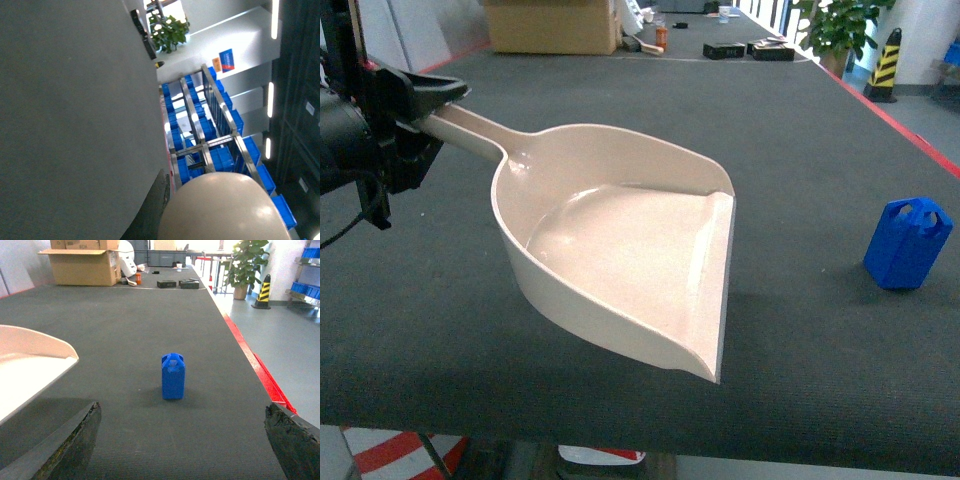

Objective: Place part in tray to right shelf

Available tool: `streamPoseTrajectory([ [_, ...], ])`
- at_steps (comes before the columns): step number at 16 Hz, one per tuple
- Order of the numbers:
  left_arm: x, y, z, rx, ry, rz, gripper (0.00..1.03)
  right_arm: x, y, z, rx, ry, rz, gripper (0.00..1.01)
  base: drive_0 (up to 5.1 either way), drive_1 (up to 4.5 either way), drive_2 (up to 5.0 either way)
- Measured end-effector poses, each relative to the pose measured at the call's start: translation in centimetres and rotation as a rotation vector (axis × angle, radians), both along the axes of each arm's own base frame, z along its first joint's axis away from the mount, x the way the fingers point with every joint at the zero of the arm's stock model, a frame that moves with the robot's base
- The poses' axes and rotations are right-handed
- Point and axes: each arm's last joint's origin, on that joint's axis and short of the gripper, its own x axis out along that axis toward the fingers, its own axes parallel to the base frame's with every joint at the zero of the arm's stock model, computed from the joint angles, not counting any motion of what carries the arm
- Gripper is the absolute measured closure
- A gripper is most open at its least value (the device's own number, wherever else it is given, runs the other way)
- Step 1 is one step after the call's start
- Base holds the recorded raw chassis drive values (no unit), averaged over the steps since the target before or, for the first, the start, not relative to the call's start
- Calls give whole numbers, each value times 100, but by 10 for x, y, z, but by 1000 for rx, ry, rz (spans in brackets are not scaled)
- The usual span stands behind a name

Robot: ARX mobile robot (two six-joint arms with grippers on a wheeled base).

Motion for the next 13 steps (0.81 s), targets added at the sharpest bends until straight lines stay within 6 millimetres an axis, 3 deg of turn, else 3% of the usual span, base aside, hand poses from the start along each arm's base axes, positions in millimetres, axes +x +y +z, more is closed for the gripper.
streamPoseTrajectory([
  [2,-4,2,-10,5,8,-12,88,0,0,0,0,0,0,3,0,0,0],
  [6,-6,0,-9,13,-2,-35,89,0,0,0,0,0,0,3,0,0,0],
  [7,-6,-1,-9,14,-3,-40,89,0,0,-2,-11,72,19,3,0,0,0],
  [8,-6,-1,-9,17,-4,-39,89,12,2,1,-39,251,61,3,0,0,0],
  [9,-6,-1,-9,18,-5,-41,89,34,4,15,-51,266,68,3,0,0,0],
  [11,-6,0,-9,20,-6,-38,89,97,11,39,-70,264,73,3,0,0,0],
  [13,-6,0,-9,23,-6,-38,89,149,17,35,-88,355,51,3,0,0,0],
])
